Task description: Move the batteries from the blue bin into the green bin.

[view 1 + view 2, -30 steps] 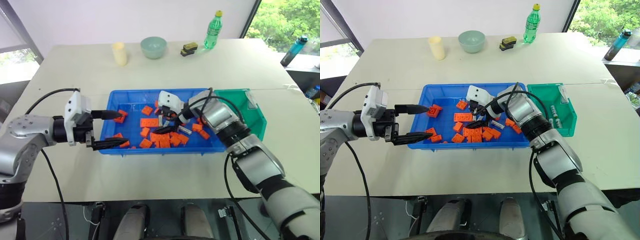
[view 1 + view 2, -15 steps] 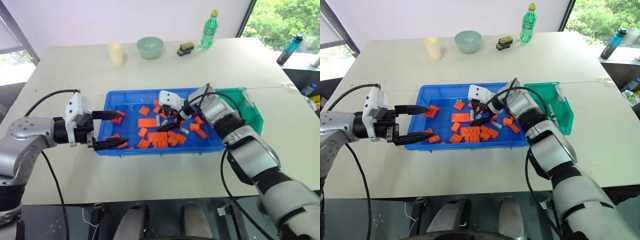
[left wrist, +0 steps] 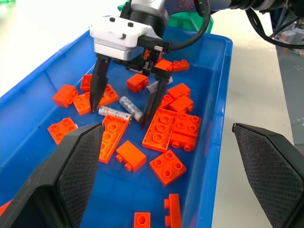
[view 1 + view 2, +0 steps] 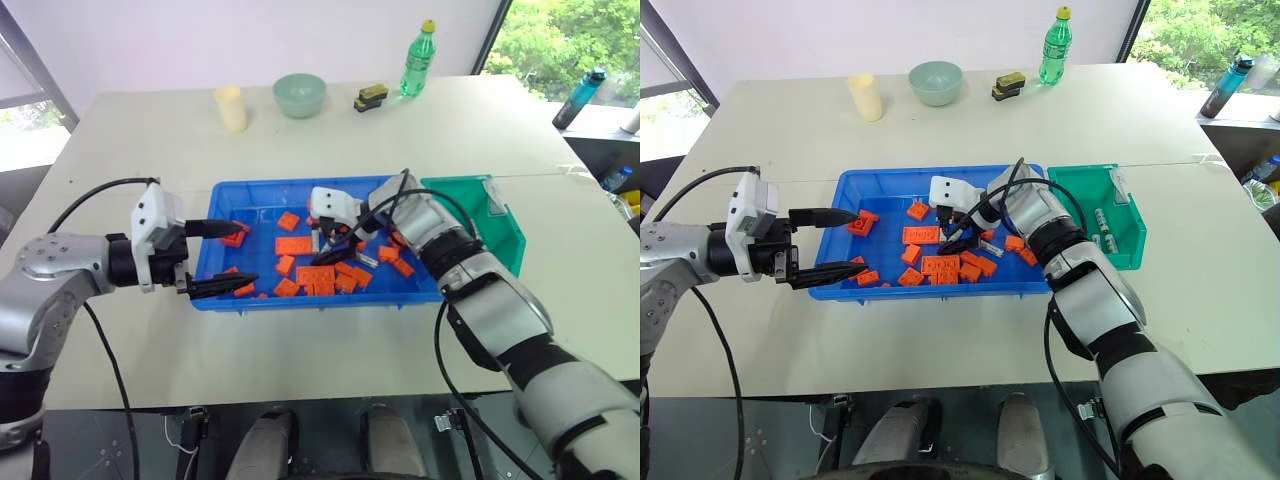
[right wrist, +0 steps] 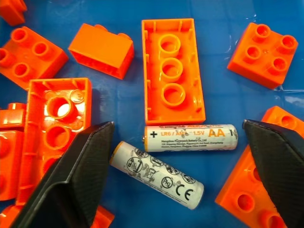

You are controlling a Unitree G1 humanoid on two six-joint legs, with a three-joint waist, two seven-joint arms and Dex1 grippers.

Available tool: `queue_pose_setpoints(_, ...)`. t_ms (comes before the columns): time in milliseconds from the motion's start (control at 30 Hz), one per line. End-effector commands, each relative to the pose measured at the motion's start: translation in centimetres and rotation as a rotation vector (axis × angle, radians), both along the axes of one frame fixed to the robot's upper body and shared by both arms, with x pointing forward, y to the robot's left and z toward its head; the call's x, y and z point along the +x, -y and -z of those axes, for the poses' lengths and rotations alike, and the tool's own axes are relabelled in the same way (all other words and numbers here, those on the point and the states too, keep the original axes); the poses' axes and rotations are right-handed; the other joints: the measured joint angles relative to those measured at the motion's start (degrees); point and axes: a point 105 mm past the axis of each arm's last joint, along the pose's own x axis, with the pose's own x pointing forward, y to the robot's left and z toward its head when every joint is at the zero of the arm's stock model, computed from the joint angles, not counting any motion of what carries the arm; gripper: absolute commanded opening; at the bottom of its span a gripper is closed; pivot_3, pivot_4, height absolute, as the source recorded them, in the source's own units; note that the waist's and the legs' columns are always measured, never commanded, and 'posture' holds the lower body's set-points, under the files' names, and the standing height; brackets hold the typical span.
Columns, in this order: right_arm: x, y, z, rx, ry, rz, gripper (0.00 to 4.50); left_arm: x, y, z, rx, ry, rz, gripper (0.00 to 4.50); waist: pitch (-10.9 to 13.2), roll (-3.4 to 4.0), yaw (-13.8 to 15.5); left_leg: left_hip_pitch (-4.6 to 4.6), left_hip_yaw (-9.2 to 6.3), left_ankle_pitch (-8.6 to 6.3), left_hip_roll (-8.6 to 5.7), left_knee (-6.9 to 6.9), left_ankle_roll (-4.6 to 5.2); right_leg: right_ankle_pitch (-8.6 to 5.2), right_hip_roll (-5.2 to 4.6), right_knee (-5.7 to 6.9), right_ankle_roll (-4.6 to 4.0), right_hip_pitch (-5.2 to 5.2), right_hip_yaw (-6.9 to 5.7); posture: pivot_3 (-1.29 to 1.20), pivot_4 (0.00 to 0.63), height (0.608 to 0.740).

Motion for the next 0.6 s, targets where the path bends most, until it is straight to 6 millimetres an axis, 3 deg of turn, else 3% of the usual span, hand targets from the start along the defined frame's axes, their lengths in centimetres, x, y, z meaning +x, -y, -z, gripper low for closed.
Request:
queue_pose_setpoints(33,0.1,-0.4,-0.5,0.002,0.027,-0.006,2.77,0.0,0.2,-1.2,-0.002,0.064,0.008,4.50,0.00,0.00,0.02,0.00,0.00,0.00,0.00,0.00,0.00,0.00,0.00,0.00,0.00,-0.01,0.00,0.00,0.150,0.730)
queue_pose_setpoints(400,0.0,-0.1,-1.0,0.020,0.032,-0.013,2.77,0.3,0.2,-1.2,-0.007,0.074,0.005,4.50,0.00,0.00,0.02,0.00,0.00,0.00,-0.01,0.00,0.00,0.00,0.00,0.00,0.00,0.00,0.00,0.00,0.150,0.730)
queue_pose_setpoints(500,-0.8,-0.1,-4.2,0.169,-0.009,0.003,2.77,0.2,0.2,-1.1,-0.012,0.064,0.009,4.50,0.00,0.00,0.16,0.00,-0.02,0.00,-0.01,0.00,0.00,0.00,-0.01,0.00,0.00,0.00,0.00,0.00,0.150,0.730)
queue_pose_setpoints(600,-1.8,1.2,-7.7,0.305,-0.020,0.051,2.77,0.1,0.3,-0.8,-0.018,0.054,0.008,4.50,0.01,0.02,0.18,-0.06,-0.02,0.00,-0.02,0.00,0.00,0.00,-0.02,0.03,0.00,-0.01,0.00,0.00,0.150,0.730)
